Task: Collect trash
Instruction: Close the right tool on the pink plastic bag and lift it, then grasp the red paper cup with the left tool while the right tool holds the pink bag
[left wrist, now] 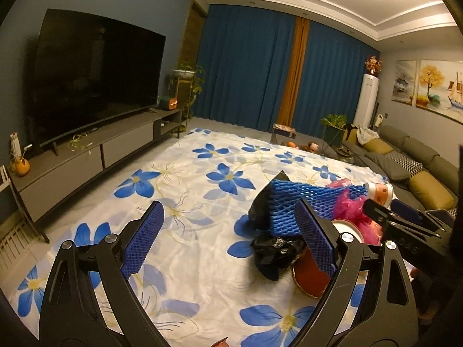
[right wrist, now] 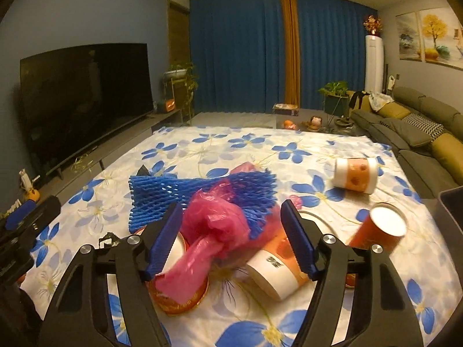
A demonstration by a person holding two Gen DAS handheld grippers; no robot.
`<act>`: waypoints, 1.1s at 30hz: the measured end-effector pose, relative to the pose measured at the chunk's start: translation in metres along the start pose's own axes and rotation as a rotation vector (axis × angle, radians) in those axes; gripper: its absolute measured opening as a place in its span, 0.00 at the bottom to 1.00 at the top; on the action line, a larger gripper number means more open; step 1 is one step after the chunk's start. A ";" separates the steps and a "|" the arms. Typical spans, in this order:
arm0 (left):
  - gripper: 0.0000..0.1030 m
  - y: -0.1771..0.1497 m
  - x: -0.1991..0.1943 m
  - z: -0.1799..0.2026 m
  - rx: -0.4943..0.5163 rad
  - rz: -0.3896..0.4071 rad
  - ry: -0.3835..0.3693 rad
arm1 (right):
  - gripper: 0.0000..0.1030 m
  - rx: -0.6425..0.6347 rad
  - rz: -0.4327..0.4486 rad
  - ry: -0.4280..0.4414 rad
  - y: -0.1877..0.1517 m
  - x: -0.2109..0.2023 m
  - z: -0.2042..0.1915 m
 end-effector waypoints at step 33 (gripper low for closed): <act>0.79 -0.041 0.054 0.092 0.153 -0.208 -0.285 | 0.11 0.112 0.088 -0.028 -0.017 -0.068 0.072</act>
Point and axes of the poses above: each gripper's, at about its wrist camera, not at the fingertips, and x roughly the way its jaws point, z to its right, y to its top, the point moved 4 cm from there along x, roughly the way its jaws point, and after that the axes turned 10 degrees about -y, right-handed, at the moved point
